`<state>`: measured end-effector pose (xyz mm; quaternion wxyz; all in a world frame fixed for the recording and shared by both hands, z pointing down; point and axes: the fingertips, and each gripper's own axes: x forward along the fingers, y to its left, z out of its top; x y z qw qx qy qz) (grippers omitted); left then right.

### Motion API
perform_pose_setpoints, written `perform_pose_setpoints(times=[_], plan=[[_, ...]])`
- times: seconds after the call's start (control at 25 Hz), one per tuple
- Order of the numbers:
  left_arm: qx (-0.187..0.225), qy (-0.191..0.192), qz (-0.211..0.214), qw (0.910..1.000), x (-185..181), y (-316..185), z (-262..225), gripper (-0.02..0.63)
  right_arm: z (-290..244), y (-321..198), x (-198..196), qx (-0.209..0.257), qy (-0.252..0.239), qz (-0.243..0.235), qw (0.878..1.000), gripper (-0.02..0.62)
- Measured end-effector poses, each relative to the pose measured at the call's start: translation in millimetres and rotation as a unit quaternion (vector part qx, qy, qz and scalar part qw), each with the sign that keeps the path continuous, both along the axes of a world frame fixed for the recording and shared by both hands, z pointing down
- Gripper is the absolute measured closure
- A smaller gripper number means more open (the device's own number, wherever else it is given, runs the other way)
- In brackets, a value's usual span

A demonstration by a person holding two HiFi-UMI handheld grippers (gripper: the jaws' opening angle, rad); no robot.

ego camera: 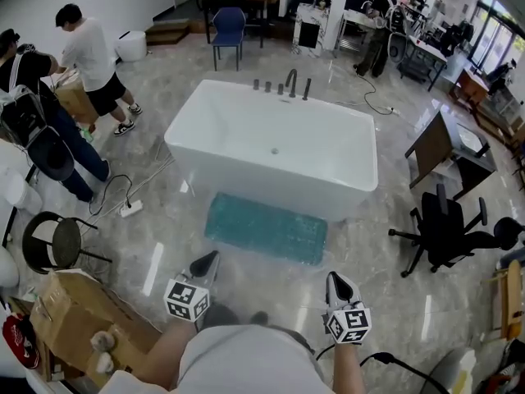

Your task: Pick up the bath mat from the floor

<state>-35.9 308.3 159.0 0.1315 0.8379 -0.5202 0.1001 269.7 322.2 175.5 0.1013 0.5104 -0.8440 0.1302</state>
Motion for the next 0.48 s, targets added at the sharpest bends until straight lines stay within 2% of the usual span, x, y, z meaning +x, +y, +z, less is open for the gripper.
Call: perform_pose_setpoints(times=[0.48], plan=[[-0.005,-0.001,-0.005,1.0000,4,-14,5,0.603,16,-10,3,-0.012,0.001,-0.006,1.000,0.591]])
